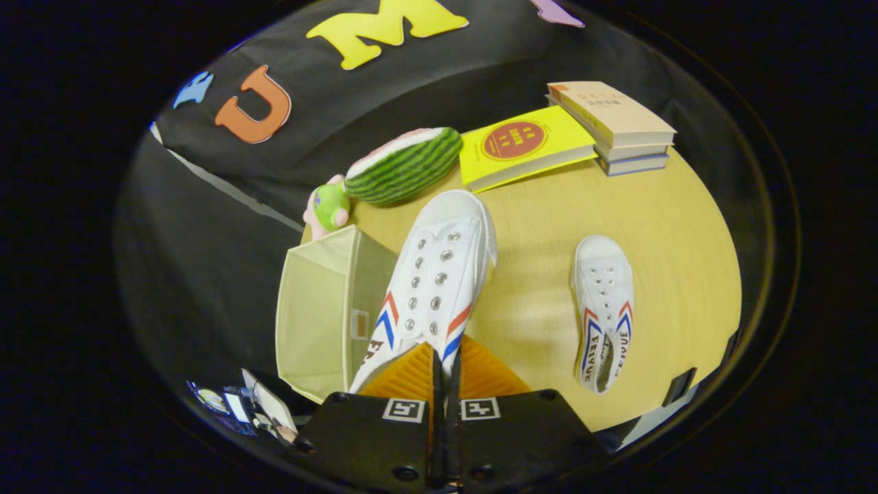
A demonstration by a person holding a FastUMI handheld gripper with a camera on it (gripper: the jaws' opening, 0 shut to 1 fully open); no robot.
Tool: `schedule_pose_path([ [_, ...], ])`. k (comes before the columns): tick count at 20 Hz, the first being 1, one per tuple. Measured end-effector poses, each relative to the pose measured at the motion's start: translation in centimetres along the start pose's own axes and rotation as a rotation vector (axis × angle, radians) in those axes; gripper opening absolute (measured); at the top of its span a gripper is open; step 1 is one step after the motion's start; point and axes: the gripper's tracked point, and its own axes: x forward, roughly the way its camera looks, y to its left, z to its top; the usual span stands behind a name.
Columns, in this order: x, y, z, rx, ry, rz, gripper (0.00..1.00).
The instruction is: Open the storage box then place both shoes into the box .Put the left shoe in first, then the right shoe, with the right side of both shoes facing outward in a uniform manner.
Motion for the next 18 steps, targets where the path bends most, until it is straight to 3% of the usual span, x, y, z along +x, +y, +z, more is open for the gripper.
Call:
schedule_pose_path([
  [4, -1.3, 5.1, 0.7, -0.034, -0.033, 0.019, 0.06],
  [8, -0.5, 11.7, -0.2, -0.065, -0.068, 0.123, 0.05],
  [14, 3.8, 18.4, -3.2, 0.033, -0.082, 0.223, 0.06],
  [18, 7.5, 18.3, -4.0, 0.019, -0.081, 0.17, 0.06],
])
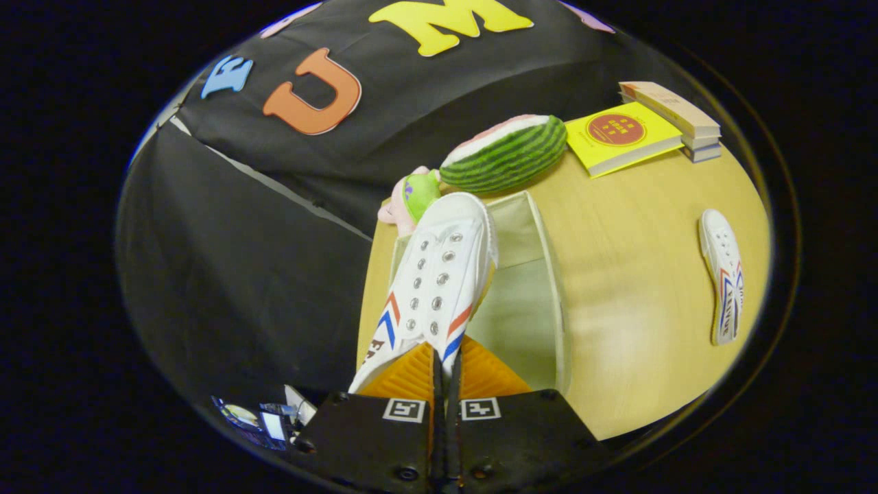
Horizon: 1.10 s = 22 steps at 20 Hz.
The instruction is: Open the storage box then place both shoes into the box .Put the left shoe in first, then the right shoe, with the right side of both shoes facing outward in a uniform manner.
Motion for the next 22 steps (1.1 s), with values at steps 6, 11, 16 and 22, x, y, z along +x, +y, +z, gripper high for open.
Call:
schedule_pose_path([
  [6, 3.4, 0.6, -1.6, -0.113, -0.04, -0.043, 0.06],
  [11, 4.9, 1.6, -3.1, -0.152, -0.062, -0.079, 0.07],
  [16, 1.2, 6.2, -0.7, -0.313, -0.213, 0.034, 0.81],
  [22, -8.1, 4.4, 3.1, -0.462, -0.429, -0.108, 1.0],
])
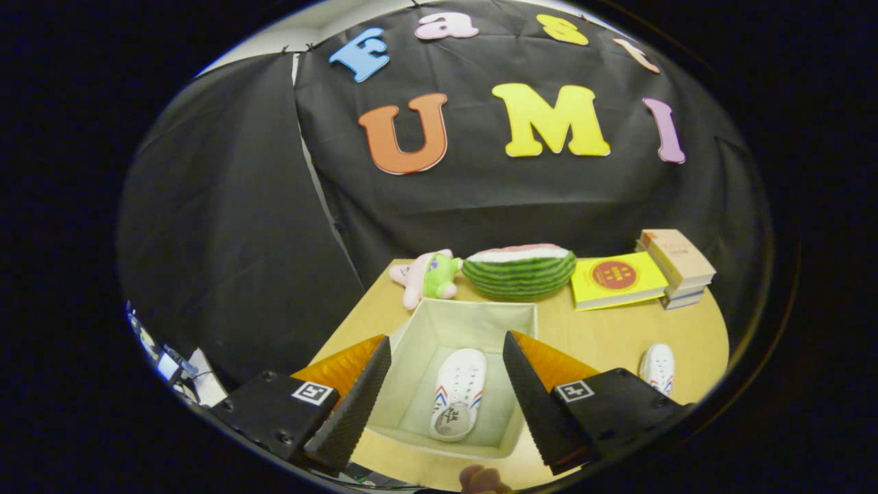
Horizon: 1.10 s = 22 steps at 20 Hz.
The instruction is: Open the storage box then place both shoes into the box .Put the left shoe in first, then the right shoe, with the right side of both shoes facing outward in a uniform manner.
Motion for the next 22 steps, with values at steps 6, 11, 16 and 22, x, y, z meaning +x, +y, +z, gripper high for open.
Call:
schedule_pose_path([
  [6, -5.3, -7.6, 1.1, -0.024, -0.071, -0.08, 1.0],
  [11, -7.3, -16.6, -1.2, 0.032, -0.074, -0.162, 1.0],
  [16, -5.9, -27.7, -6.5, 0.11, 0.039, -0.284, 1.0],
  [22, -4.3, -35.3, -13.5, 0.183, 0.226, -0.368, 1.0],
])
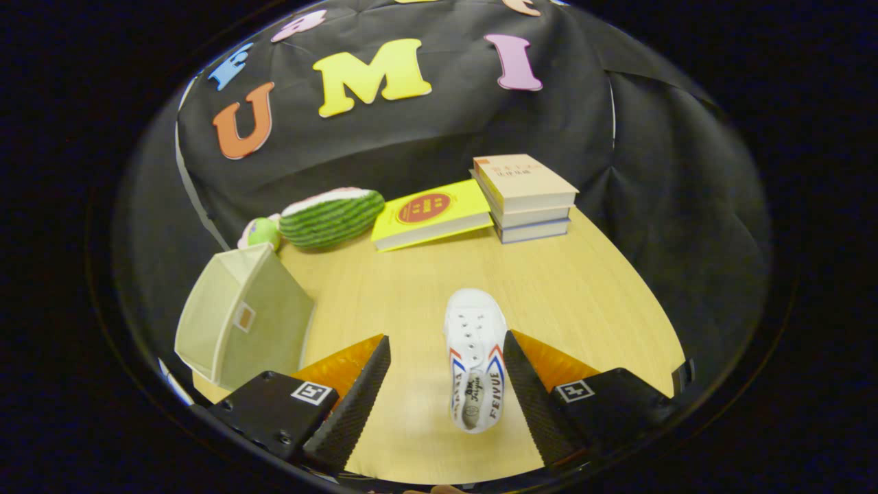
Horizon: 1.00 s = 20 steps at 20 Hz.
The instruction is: Open the storage box then place both shoes into the box .Put the left shoe in first, then the right shoe, with the right side of both shoes facing outward in a uniform manner.
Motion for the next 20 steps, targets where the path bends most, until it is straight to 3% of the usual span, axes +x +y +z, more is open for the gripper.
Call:
schedule_pose_path([
  [7, 5.0, -4.9, -5.9, -0.039, 0.202, -0.113, 1.0],
  [9, 5.4, -4.9, -6.2, -0.019, 0.219, -0.097, 0.99],
  [10, 5.4, -5.3, -6.2, -0.006, 0.221, -0.113, 0.89],
  [11, 5.6, -5.8, -7.0, -0.004, 0.247, -0.136, 0.87],
  [13, 5.4, -5.9, -7.4, -0.007, 0.266, -0.142, 0.74],
  [15, 5.8, -5.7, -8.0, -0.031, 0.301, -0.137, 0.72],
  [17, 6.7, -4.7, -9.3, -0.024, 0.381, -0.098, 0.58],
  [20, 6.7, -5.1, -7.9, -0.112, 0.373, -0.15, 0.29],
])
